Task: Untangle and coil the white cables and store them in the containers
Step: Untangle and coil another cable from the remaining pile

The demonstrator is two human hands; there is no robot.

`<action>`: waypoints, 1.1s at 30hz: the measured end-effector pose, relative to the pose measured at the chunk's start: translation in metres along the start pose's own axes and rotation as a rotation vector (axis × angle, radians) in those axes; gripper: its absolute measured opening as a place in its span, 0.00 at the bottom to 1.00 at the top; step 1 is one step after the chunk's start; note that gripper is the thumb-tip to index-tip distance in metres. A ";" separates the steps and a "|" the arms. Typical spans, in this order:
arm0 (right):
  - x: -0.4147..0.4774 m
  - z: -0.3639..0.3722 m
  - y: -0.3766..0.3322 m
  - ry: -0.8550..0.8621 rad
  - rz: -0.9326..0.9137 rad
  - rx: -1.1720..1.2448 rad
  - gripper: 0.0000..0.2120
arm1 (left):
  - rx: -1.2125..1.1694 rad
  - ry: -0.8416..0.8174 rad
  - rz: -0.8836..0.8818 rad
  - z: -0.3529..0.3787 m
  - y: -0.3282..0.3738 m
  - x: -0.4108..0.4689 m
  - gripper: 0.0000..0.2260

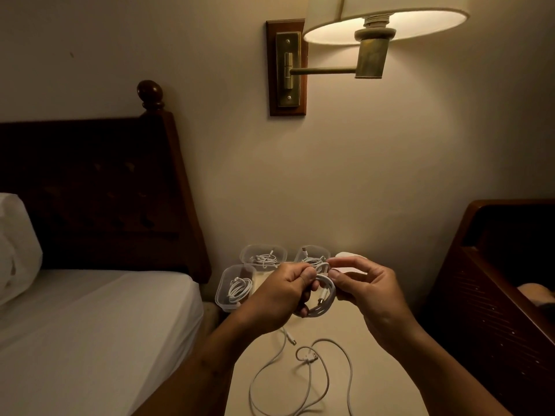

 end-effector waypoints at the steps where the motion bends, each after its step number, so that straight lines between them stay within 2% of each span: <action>1: -0.001 0.000 0.001 0.003 -0.009 -0.037 0.08 | 0.009 0.016 -0.006 0.000 -0.001 0.000 0.13; 4: -0.008 0.006 0.001 -0.036 -0.039 -0.141 0.08 | 0.022 0.066 -0.020 0.002 -0.004 -0.001 0.14; 8: -0.023 0.021 0.005 -0.148 -0.120 -0.475 0.22 | 0.053 0.071 -0.013 0.003 -0.003 0.002 0.16; 13: -0.026 0.019 -0.002 -0.074 -0.356 -0.559 0.11 | 0.094 -0.020 -0.025 0.001 0.001 0.001 0.14; 17: -0.027 0.015 -0.002 0.022 -0.598 -0.714 0.12 | 0.085 0.018 -0.028 0.000 0.002 0.003 0.14; 20: -0.027 0.011 0.003 0.082 -0.818 -0.867 0.08 | 0.093 0.059 -0.022 0.003 0.004 0.004 0.14; 23: -0.034 0.015 0.012 -0.022 -1.017 -1.013 0.06 | 0.083 0.108 -0.024 0.003 0.006 0.007 0.15; 25: -0.038 0.019 0.016 -0.139 -1.059 -1.041 0.08 | 0.086 0.113 -0.039 0.002 0.004 0.010 0.15; 28: -0.040 0.021 0.011 -0.221 -1.058 -1.001 0.07 | 0.169 0.128 -0.052 0.003 0.000 0.014 0.16; 33: -0.038 0.015 -0.008 -0.127 -0.967 -0.716 0.07 | 0.151 0.085 -0.044 0.002 -0.002 0.014 0.14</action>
Point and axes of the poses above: each hand's wrist, its own x-axis towards the middle knuckle, its own z-axis out of the palm, y = z × x, the point moved 3 cm from there along x, towards the middle knuckle, and after that the axes turned 12 degrees about x, right-handed, at the moved point
